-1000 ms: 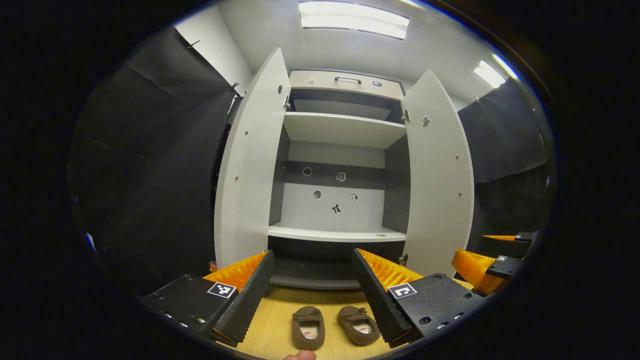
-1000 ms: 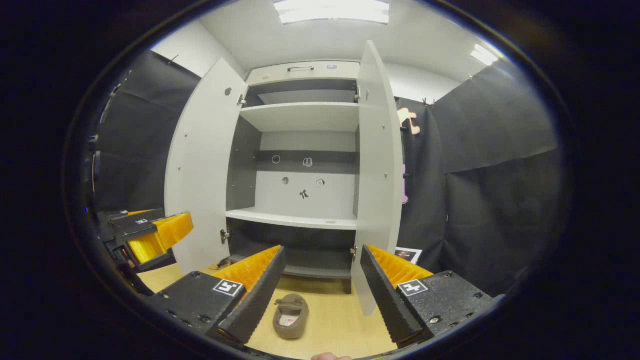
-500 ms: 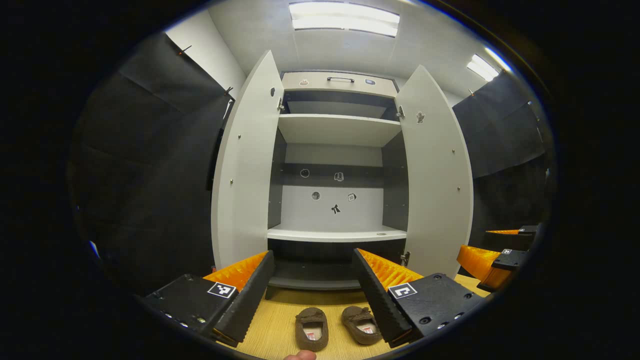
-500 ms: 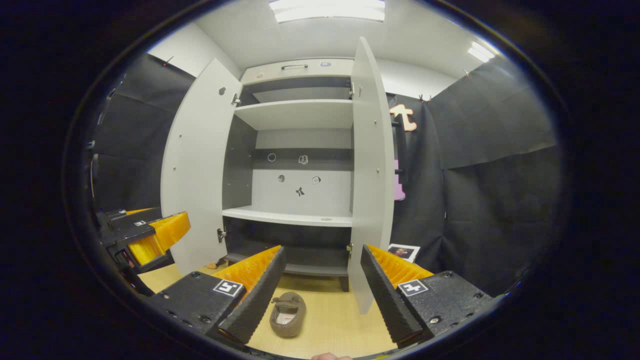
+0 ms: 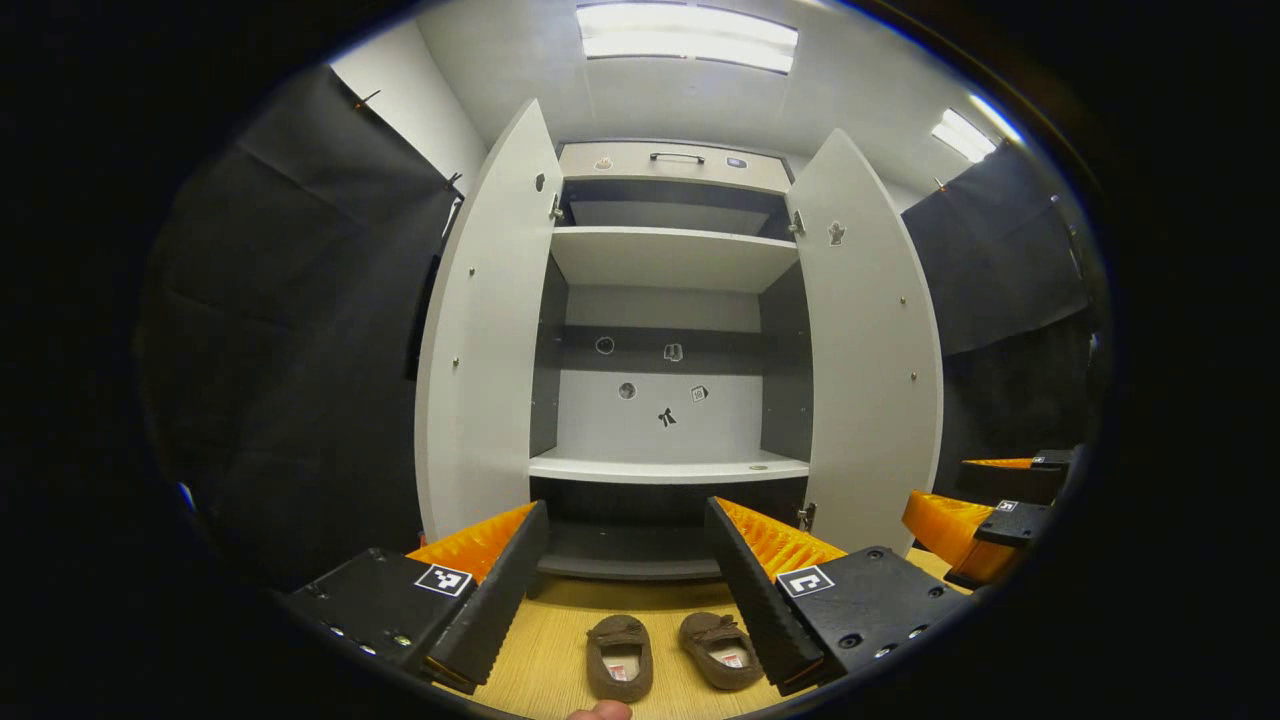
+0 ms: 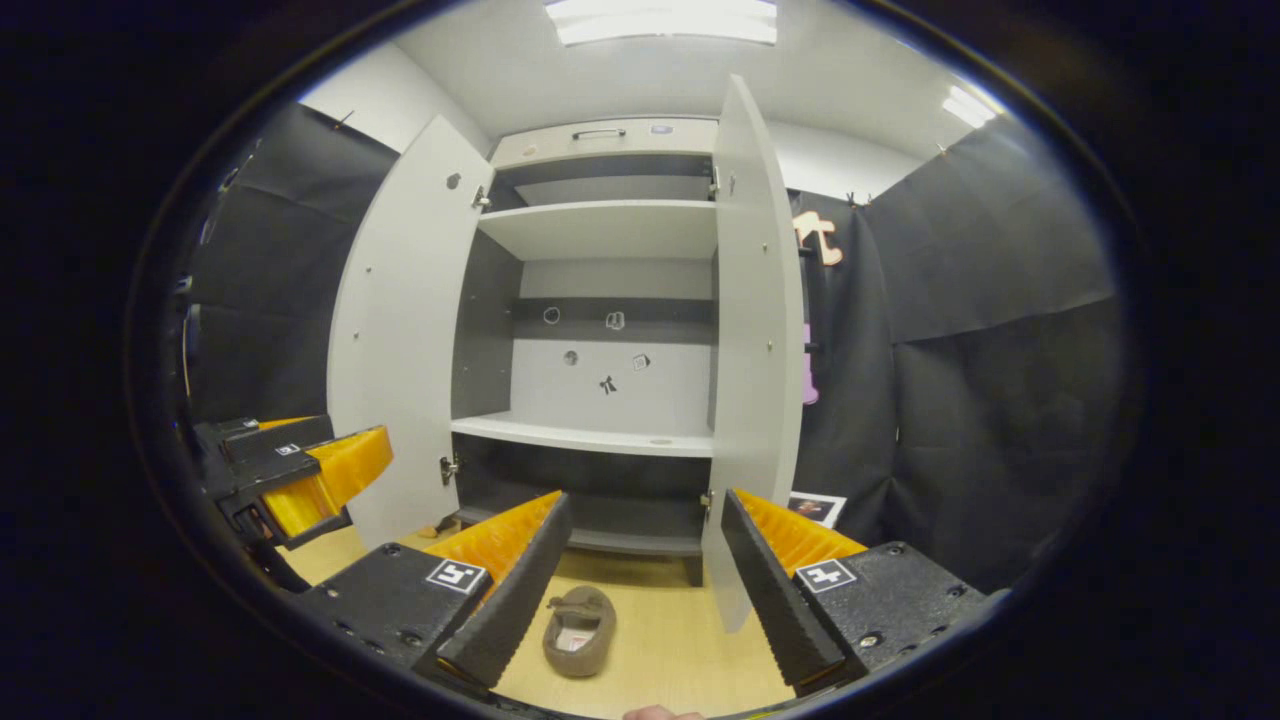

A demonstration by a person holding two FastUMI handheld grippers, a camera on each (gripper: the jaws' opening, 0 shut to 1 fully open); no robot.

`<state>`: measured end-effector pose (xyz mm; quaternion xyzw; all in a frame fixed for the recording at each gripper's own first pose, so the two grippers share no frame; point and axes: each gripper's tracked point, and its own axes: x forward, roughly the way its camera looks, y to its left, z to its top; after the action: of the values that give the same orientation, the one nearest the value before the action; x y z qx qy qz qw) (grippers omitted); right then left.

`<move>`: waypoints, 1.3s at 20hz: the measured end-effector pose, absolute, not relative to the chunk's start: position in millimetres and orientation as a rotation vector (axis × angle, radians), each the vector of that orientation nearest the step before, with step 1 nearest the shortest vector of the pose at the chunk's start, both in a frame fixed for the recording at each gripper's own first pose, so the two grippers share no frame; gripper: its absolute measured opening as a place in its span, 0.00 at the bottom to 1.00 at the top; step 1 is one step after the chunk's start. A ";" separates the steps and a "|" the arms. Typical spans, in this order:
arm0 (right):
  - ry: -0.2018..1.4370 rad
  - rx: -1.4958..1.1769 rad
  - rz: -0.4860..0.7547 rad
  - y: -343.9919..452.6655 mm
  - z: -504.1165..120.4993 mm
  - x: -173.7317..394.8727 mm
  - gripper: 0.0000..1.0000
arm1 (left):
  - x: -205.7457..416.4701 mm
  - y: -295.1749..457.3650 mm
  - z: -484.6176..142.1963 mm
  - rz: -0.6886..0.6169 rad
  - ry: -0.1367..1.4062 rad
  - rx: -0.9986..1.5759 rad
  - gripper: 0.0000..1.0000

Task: Grab one shoe with the right hand and put it into the shoe cabinet, grab the other shoe with the left hand and put it into the shoe cabinet; then close the right door with the right hand and the left door with the left hand.

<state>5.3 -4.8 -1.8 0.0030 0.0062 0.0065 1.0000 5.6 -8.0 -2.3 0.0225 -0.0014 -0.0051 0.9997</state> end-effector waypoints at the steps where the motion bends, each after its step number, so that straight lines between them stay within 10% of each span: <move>1: 0.015 0.005 0.018 -3.2 -2.4 7.1 0.98 | 5.0 -7.2 -2.3 -0.007 -0.001 0.048 0.94; 26: 0.578 -0.001 0.272 113.9 -241.5 99.6 0.89 | -0.9 23.4 -5.7 0.054 0.027 0.050 0.94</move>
<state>99.6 113.9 -241.5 -0.0007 0.2841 0.1338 0.9494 -0.9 23.4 -5.7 0.0249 0.0136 0.0272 0.9992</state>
